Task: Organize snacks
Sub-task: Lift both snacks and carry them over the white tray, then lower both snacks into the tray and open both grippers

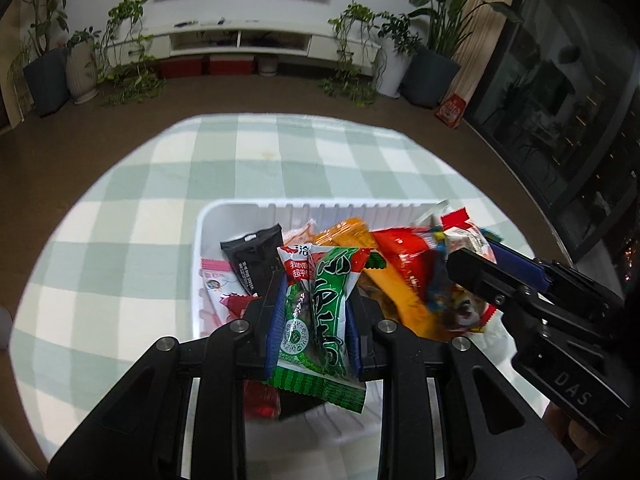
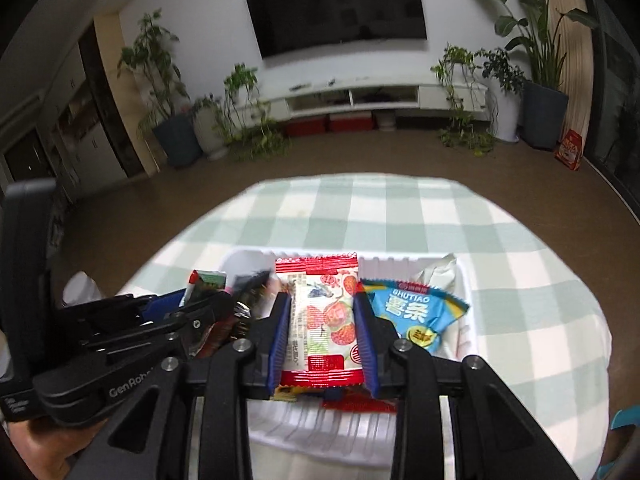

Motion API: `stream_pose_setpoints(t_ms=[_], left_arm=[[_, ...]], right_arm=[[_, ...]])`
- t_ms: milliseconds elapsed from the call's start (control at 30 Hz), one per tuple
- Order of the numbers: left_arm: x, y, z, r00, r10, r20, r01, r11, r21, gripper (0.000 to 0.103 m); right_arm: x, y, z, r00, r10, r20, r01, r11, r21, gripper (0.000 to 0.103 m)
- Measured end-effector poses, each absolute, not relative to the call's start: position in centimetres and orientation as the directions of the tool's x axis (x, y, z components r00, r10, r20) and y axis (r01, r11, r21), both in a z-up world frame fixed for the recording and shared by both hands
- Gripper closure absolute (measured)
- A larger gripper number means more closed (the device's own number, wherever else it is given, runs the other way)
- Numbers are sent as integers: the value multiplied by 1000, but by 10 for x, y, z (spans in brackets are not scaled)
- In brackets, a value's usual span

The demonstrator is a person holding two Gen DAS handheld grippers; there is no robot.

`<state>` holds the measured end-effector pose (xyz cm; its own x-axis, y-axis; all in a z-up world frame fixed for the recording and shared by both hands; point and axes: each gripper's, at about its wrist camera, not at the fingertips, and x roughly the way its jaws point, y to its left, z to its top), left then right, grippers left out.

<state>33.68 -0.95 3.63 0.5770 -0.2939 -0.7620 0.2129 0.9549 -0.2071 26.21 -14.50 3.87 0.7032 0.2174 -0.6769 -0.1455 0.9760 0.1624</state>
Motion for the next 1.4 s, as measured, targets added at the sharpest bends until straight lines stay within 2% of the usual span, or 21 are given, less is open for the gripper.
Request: stream_pose_setpoints(t_ms=[400,967,1033,1133,1300,1400], left_arm=[[361,-27,-2,561,-265,-784,220,961,-168,77],[367,-29,-14,567,-273,-778,213,960,-182,76],[365,-29,-12,573,-271,-774,212,961,-179,73],[362,-25,-6,592,-264,-761,202,963,-177,60],[357,-23,2,605,-256,-754,196,966,-170,53],[355,-20,5,617,-207,-759,164,977,-134,38]], right_arm=[[279,-139,5,683,162,-713,-156,985,74,69],[287,-147,-8,676,186,-713,-158,982,107,68],[286,-147,-7,679,188,-710,-157,982,109,68],[285,-149,-3,685,184,-705,-154,982,106,68],[281,-151,6,705,179,-686,-151,983,101,68],[281,-153,8,707,176,-685,-145,984,102,64]])
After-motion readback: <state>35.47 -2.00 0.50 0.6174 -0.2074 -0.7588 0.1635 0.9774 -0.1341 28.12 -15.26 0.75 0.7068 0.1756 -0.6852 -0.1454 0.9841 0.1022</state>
